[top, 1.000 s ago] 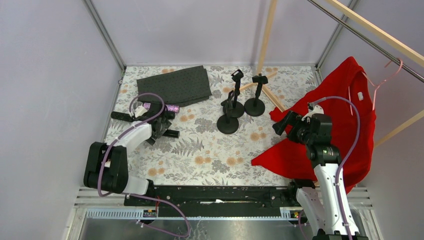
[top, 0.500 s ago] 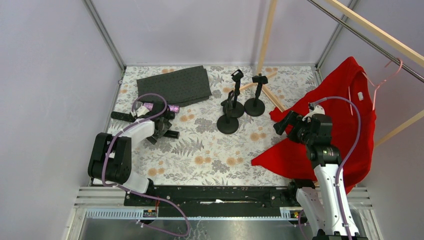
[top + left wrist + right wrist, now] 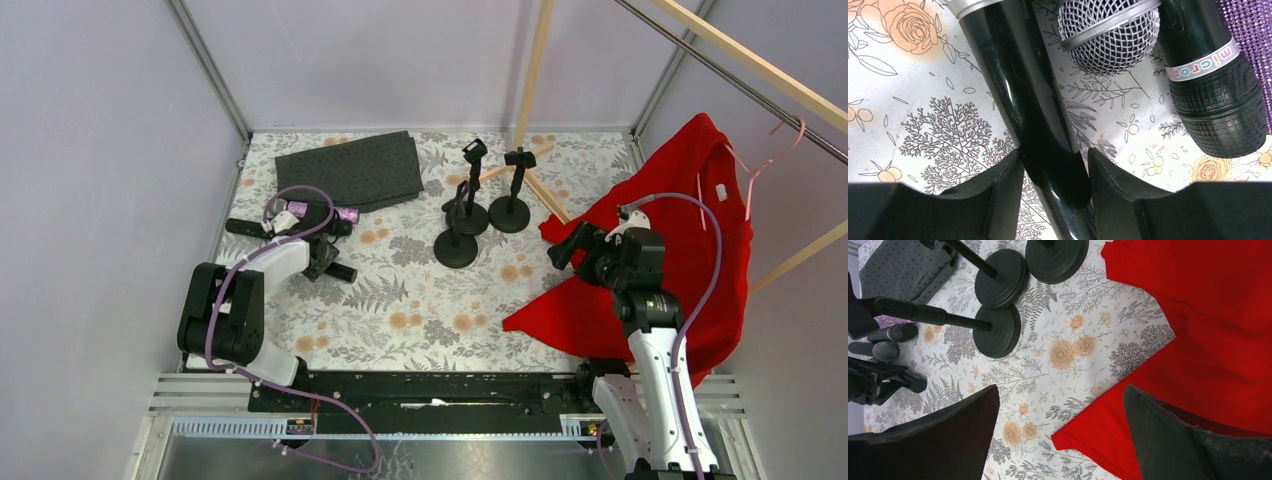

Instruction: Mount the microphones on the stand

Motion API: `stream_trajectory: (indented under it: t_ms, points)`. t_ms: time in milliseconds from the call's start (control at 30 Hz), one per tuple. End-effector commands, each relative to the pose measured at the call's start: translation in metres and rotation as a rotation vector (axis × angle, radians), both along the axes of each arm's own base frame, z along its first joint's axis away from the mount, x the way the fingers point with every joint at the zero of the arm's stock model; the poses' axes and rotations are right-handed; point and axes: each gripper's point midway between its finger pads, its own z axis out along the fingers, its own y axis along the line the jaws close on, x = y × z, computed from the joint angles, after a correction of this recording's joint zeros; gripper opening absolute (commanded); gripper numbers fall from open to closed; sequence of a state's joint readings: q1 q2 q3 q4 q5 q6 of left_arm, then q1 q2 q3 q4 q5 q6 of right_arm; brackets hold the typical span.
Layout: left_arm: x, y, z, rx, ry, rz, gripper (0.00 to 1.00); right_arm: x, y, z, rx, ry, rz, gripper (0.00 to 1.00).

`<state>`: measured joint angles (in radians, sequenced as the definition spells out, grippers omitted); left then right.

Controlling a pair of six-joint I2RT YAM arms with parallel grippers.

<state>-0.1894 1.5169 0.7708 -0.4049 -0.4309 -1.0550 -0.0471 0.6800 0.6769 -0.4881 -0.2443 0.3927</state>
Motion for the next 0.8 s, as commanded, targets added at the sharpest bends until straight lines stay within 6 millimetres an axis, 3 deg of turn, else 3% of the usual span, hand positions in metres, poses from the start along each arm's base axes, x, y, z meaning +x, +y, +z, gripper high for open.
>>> stream_trajectory:
  t_ms: [0, 400, 767]
  points:
    - [0.011, -0.005, 0.015, -0.011, -0.06, -0.013, 0.3, 0.004, -0.005, 0.007, -0.022, -0.026, -0.017, 1.0]
    - [0.014, -0.016, 0.096, -0.045, -0.258, -0.069, 0.01, 0.004, -0.006, 0.006, -0.025, -0.022, -0.022, 1.0]
    - [0.0, -0.027, 0.174, -0.031, -0.454, -0.178, 0.0, 0.004, -0.007, 0.006, -0.026, -0.02, -0.026, 1.0]
